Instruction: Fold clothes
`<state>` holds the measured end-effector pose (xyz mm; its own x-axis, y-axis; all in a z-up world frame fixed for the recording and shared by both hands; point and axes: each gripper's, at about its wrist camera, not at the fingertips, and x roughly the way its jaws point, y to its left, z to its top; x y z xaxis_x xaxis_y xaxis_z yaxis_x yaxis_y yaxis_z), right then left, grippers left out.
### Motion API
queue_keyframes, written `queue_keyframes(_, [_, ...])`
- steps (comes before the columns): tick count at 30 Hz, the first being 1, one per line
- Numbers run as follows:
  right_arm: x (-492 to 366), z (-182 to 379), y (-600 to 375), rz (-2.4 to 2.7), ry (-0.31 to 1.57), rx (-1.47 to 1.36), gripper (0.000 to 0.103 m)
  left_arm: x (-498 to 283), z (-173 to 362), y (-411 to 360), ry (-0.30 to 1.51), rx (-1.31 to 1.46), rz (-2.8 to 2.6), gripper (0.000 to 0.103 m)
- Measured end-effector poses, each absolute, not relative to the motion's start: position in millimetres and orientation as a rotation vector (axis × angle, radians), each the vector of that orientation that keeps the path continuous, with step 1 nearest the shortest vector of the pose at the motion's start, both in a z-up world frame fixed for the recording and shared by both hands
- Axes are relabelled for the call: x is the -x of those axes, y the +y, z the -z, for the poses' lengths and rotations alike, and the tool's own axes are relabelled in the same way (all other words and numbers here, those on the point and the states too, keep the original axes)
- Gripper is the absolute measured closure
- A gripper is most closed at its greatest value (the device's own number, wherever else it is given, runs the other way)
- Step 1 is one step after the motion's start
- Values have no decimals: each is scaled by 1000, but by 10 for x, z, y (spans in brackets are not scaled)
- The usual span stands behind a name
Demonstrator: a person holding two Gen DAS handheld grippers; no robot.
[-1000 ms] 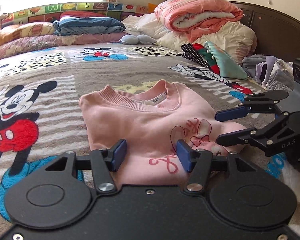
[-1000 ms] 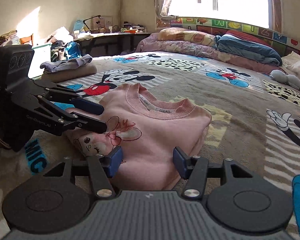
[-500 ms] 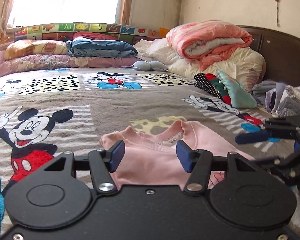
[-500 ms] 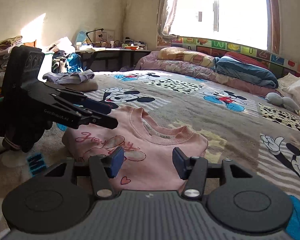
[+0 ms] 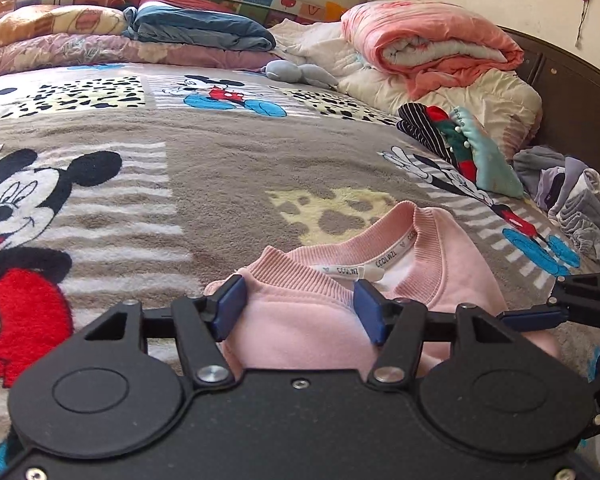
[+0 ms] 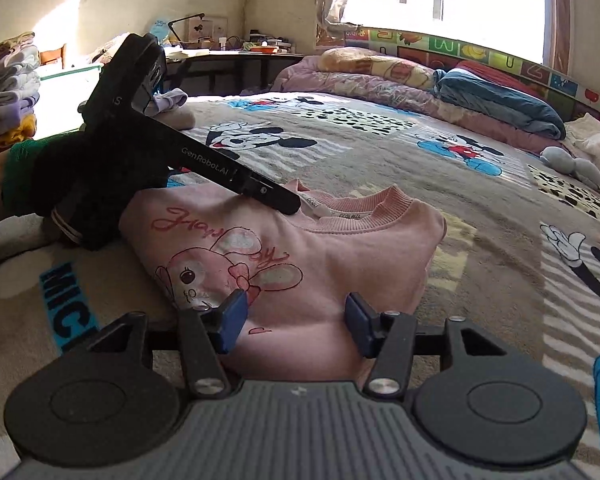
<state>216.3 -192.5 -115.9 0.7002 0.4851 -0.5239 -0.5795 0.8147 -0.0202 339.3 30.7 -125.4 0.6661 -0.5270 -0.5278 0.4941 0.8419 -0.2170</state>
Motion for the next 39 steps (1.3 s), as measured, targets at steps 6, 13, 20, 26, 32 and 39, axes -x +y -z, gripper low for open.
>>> queue_keyframes(6, [-1996,1020,-2043,-534,467,135,43,-3067,993,627,485,226,458,45])
queue_keyframes(13, [-2215,928,-2447,-433,460,-220,42,-2610,895,788,514,368,388,44])
queue_keyframes(20, [-2721,694,-2161,-541,438,-31,39,-2423,875,441,473,189,498,44])
queue_keyframes(26, [-3315,1035,-2170,-531,614,-153,38,-2541,1179,269,598,35,519,45])
queue_keyframes(32, [-3315,1161,-2353,-554,642,-330,39,-2535,1149,445,602,143,541,44])
queue_keyframes(39, [-2808,1158,-2838,-419,619,-588,32,-2633,1166,988,682,529,427,44])
